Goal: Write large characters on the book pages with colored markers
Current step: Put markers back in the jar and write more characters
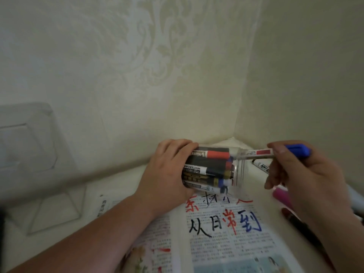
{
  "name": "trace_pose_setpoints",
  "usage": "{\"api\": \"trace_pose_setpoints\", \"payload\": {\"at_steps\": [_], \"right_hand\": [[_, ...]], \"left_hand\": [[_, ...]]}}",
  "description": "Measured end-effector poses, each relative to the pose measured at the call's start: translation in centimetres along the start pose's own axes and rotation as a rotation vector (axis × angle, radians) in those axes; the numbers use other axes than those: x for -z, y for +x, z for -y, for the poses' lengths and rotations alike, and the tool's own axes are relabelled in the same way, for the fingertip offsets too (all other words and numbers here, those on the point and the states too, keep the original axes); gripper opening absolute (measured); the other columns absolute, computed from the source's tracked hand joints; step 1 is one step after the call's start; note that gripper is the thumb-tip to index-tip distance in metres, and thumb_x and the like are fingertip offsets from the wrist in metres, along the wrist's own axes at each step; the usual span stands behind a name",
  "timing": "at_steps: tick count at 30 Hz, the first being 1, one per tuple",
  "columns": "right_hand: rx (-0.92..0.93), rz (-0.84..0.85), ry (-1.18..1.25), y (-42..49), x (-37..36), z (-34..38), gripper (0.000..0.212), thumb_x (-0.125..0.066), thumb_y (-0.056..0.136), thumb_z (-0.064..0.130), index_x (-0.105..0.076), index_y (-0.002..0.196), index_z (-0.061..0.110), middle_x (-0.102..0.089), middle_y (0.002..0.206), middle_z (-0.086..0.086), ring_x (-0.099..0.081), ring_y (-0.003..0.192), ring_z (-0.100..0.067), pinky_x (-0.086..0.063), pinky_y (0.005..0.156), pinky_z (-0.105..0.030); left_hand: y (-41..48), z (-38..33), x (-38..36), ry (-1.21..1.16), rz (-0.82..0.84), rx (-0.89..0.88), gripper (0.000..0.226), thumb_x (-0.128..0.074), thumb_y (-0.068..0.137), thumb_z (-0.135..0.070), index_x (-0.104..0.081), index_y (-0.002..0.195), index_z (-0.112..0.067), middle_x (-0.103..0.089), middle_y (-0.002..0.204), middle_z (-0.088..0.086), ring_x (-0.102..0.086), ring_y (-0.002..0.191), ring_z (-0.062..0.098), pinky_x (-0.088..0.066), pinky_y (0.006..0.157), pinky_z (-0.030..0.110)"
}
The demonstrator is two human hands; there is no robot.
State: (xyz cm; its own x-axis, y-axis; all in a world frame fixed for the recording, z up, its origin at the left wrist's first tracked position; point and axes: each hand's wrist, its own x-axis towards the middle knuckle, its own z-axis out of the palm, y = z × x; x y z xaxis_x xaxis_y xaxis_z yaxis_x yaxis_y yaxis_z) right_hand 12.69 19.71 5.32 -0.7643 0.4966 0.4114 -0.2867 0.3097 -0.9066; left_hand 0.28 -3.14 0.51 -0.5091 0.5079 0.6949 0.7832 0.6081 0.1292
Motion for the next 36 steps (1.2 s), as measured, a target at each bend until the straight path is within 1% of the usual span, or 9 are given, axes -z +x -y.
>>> {"api": "trace_pose_setpoints", "payload": {"at_steps": [3, 8, 11, 14, 18, 23, 28, 33, 36], "right_hand": [[-0.044, -0.061, 0.158, 0.4, -0.1, -1.0, 0.023, -0.058, 0.102, 0.03, -0.071, 0.086, 0.02, -0.048, 0.05, -0.005, -0.043, 0.042, -0.021, -0.039, 0.047, -0.044], [-0.102, -0.057, 0.412, 0.8, -0.4, -1.0, 0.031, -0.055, 0.103, 0.025, -0.064, 0.075, 0.017, -0.03, 0.047, -0.002, -0.022, 0.038, -0.014, -0.023, 0.041, -0.021], [-0.044, 0.032, 0.379, 0.3, -0.5, -0.9, 0.034, -0.066, 0.093, 0.046, -0.066, 0.077, 0.015, -0.039, 0.046, -0.006, -0.031, 0.038, -0.019, -0.032, 0.047, -0.03], [0.067, 0.197, 0.302, -0.8, -1.3, 0.1, 0.05, -0.07, 0.077, 0.068, -0.067, 0.084, 0.019, -0.054, 0.051, -0.007, -0.049, 0.041, -0.028, -0.046, 0.051, -0.034], [0.3, 0.185, 0.215, -2.0, -2.0, 1.4, 0.03, -0.061, 0.091, 0.044, -0.065, 0.093, 0.015, -0.062, 0.058, -0.006, -0.061, 0.047, -0.024, -0.052, 0.054, -0.021], [0.544, 0.08, -0.072, -2.6, -1.8, 1.7, 0.02, -0.055, 0.099, 0.047, -0.063, 0.101, 0.029, -0.064, 0.076, 0.015, -0.065, 0.062, -0.01, -0.05, 0.059, -0.018], [0.544, -0.028, -0.04, -2.1, -1.4, 1.7, 0.021, -0.054, 0.099, 0.053, -0.062, 0.101, 0.034, -0.061, 0.076, 0.02, -0.06, 0.057, -0.012, -0.046, 0.055, -0.02], [0.503, -0.037, 0.011, -2.0, -1.4, 1.5, 0.012, -0.054, 0.096, 0.058, -0.056, 0.101, 0.048, -0.062, 0.079, 0.013, -0.061, 0.059, -0.021, -0.05, 0.053, -0.038], [0.528, -0.035, -0.018, -2.0, -1.4, 1.5, 0.01, -0.053, 0.097, 0.057, -0.053, 0.106, 0.051, -0.062, 0.086, 0.013, -0.063, 0.062, -0.018, -0.052, 0.055, -0.032]], "left_hand": [[-0.1, 0.1, 0.2, -0.086, 0.013, 0.036, 0.093, -0.087, 0.062, -0.043, -0.047, 0.141, -0.016, -0.049, 0.139, -0.005, -0.038, 0.13, 0.015, -0.032, 0.111, 0.026], [0.0, 0.7, 0.3, -0.255, 0.003, 0.055, 0.092, -0.088, 0.061, -0.046, -0.048, 0.14, -0.019, -0.049, 0.137, -0.012, -0.041, 0.131, 0.013, -0.041, 0.111, 0.04], [-0.1, 1.4, 0.0, -0.378, -0.025, 0.145, 0.096, -0.093, 0.056, -0.041, -0.047, 0.139, -0.028, -0.045, 0.132, -0.023, -0.047, 0.126, 0.01, -0.043, 0.108, 0.039], [-0.3, 2.4, -0.1, -0.484, 0.005, 0.245, 0.1, -0.099, 0.052, -0.031, -0.046, 0.137, -0.036, -0.051, 0.134, -0.015, -0.054, 0.123, 0.009, -0.049, 0.103, 0.04], [0.0, 2.5, 0.0, -0.647, 0.038, 0.28, 0.099, -0.1, 0.05, -0.021, -0.047, 0.13, -0.045, -0.06, 0.129, -0.017, -0.06, 0.118, 0.004, -0.052, 0.096, 0.023], [0.3, 1.2, 0.3, -0.767, 0.069, 0.31, 0.093, -0.098, 0.054, -0.004, -0.051, 0.13, -0.03, -0.065, 0.124, -0.019, -0.065, 0.114, 0.006, -0.053, 0.086, 0.016], [0.2, 1.1, 0.4, -0.754, 0.061, 0.249, 0.094, -0.097, 0.05, -0.038, -0.05, 0.131, -0.043, -0.063, 0.13, -0.015, -0.064, 0.118, 0.01, -0.054, 0.092, 0.024], [0.2, 1.1, 0.5, -0.774, 0.033, 0.219, 0.092, -0.096, 0.05, -0.044, -0.05, 0.129, -0.05, -0.062, 0.134, -0.01, -0.062, 0.122, 0.014, -0.052, 0.097, 0.03], [0.2, 1.2, 0.5, -0.746, 0.033, 0.21, 0.089, -0.094, 0.052, -0.042, -0.05, 0.128, -0.052, -0.062, 0.133, -0.014, -0.062, 0.121, 0.009, -0.052, 0.097, 0.024]]}}
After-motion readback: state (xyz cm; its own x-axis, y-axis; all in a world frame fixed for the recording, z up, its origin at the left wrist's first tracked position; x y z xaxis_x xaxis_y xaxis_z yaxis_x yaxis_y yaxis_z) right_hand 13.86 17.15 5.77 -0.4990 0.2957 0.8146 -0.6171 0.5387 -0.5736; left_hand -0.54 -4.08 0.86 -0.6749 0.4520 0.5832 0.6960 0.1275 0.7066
